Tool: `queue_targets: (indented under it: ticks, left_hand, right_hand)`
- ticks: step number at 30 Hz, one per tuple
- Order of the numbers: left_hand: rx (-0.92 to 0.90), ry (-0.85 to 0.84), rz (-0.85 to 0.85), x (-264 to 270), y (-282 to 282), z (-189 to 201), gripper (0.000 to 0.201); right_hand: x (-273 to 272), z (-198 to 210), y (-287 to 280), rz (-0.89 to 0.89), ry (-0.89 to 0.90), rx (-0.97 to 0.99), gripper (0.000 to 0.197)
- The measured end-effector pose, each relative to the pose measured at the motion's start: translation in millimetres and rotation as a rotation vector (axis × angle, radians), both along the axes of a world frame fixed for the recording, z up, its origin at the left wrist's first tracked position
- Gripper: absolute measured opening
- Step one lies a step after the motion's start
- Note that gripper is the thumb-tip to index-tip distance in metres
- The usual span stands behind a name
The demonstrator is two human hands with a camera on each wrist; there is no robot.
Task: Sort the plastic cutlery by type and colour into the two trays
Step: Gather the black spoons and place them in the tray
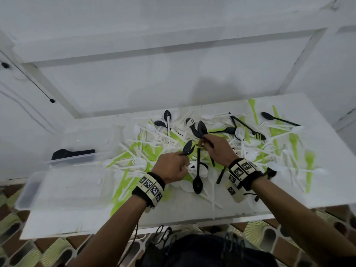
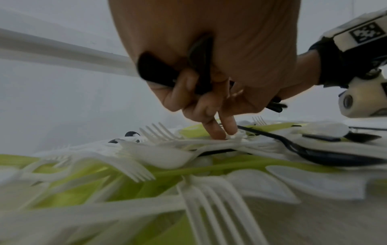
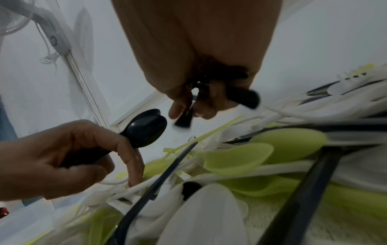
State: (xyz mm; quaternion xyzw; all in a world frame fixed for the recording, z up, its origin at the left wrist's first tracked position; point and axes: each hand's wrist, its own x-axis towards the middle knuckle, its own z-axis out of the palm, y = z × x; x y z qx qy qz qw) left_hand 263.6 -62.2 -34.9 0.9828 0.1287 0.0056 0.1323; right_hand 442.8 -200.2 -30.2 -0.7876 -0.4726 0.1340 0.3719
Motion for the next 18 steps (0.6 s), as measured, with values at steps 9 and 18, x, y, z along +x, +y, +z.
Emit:
queue_targets:
  ticks: [9,18]
  left_hand:
    - [0.122,0.133,-0.034,-3.7,1.0,-3.8,0.034]
    - [0.074,0.033,-0.077,-18.1,1.5,-9.2,0.048]
  right_hand:
    - [-9.1,0.8,0.3,-0.012,0.107,-0.121,0.030]
    - [-12.7,5.8,-30.0,0.143,-0.125,-0.112,0.027]
